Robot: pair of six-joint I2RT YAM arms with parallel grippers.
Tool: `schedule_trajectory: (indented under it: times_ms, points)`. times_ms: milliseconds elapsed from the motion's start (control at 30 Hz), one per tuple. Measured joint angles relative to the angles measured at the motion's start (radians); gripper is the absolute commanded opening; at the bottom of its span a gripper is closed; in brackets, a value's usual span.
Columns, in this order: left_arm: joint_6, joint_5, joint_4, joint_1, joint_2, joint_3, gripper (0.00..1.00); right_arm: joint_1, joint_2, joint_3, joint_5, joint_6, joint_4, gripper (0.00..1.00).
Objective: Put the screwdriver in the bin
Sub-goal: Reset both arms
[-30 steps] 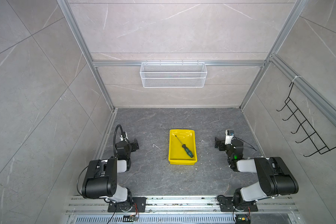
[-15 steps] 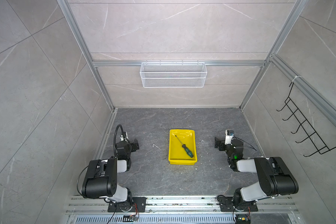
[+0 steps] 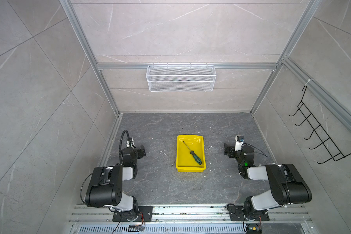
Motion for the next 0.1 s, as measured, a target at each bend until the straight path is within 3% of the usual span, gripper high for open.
schedule_trajectory:
  times_ms: [100]
  points:
    - [0.000,-0.006,0.000,-0.001,0.000,0.000,1.00,0.000,0.000,0.002,0.000,0.000,0.000,1.00]
